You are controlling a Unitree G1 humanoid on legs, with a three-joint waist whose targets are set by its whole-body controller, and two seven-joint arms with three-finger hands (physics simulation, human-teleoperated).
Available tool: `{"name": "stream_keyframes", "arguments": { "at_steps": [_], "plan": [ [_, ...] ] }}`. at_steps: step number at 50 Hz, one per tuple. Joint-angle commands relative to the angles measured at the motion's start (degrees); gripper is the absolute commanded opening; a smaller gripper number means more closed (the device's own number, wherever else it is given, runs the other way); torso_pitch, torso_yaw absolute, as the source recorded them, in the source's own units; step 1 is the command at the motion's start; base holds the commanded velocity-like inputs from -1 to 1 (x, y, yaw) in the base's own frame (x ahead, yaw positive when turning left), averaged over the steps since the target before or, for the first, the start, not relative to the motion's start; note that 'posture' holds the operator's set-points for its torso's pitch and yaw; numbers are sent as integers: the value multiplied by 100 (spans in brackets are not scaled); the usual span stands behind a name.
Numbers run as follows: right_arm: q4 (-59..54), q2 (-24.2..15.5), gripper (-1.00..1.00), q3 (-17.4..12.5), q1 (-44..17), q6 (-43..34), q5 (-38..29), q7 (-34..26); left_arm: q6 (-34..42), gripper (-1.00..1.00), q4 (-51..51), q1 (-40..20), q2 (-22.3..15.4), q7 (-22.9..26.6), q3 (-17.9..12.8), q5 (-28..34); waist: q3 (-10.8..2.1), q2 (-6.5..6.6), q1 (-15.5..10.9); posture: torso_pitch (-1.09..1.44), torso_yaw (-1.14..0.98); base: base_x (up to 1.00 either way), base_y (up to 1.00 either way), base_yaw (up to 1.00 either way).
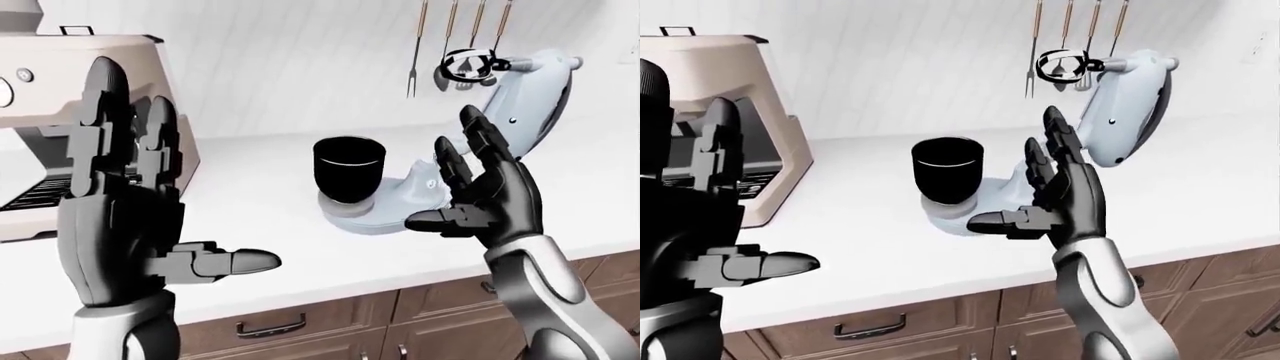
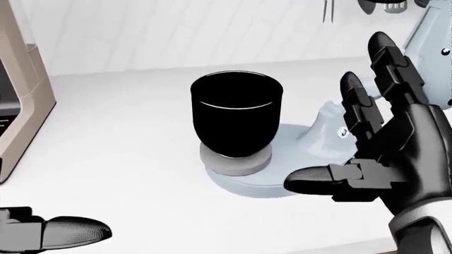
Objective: Open the stand mixer head.
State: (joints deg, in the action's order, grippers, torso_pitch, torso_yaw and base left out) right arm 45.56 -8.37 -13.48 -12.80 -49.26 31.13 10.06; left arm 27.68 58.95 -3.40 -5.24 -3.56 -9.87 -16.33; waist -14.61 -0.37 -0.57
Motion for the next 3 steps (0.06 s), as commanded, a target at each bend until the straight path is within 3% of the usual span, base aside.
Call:
{"name": "stream_keyframes", "arguments": {
  "at_steps": [1, 3],
  "plan": [
    [112, -37, 100, -2, -126, 158, 30, -15, -136, 100, 105, -78, -1, -15, -2, -8, -1, 1, -6, -32, 0, 4, 0, 0],
    [94, -37, 100, 2, -117, 181, 27, -19, -156, 100, 105, -49, 29, 22, 14, 30, 112, 10, 7, -32, 0, 5, 0, 0]
  ]
}}
